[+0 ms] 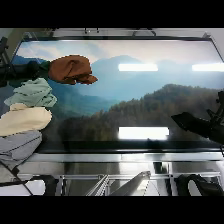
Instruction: Fold the shirts.
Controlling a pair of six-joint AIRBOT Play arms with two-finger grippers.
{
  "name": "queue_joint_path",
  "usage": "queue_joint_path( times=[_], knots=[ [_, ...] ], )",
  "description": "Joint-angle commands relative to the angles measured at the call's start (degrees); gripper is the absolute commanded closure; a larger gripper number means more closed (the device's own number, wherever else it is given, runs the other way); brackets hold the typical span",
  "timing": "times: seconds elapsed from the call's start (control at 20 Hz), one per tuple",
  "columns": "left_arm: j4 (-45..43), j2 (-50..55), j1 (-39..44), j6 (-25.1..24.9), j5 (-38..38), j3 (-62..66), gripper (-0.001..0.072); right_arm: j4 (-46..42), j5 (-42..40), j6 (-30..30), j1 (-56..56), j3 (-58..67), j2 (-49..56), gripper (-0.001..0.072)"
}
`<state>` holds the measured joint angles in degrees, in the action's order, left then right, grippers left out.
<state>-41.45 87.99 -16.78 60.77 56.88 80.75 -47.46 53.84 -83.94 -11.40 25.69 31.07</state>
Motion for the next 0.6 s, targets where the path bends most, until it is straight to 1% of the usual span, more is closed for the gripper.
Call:
queue_joint_path(
  times=[0.0,0.05,0.1,0.15,0.45,0.5,0.55],
  knots=[
    [-6.36,10.51,2.47,-1.31,-4.42,10.78,0.0701,-0.04,-0.07,-0.02,-0.04,-0.02,0.02,0.0682],
    [-8.55,13.05,3.39,-1.33,-5.44,13.20,0.0506,-0.04,-0.04,-0.02,-0.04,-0.02,0.02,0.0682],
    [-9.66,15.56,4.17,-1.33,-5.62,15.67,0.0271,-0.04,-0.02,-0.02,-0.04,-0.02,0.02,0.0682],
    [-9.99,17.79,4.90,-1.31,-5.46,17.68,-0.0013,-0.04,-0.04,-0.02,-0.04,-0.02,0.02,0.0682],
    [-10.43,31.12,7.50,-1.18,-2.21,26.38,-0.0011,-0.04,-0.09,-0.02,-0.04,-0.02,0.02,0.0683],
    [-11.87,32.89,7.85,-1.18,-1.25,27.67,-0.0008,-0.04,-0.07,-0.02,-0.04,-0.02,0.02,0.0682],
    [-14.80,34.40,8.35,-1.11,0.09,28.85,0.0037,-0.04,-0.04,-0.02,-0.04,-0.02,0.02,0.0682]
  ],
)
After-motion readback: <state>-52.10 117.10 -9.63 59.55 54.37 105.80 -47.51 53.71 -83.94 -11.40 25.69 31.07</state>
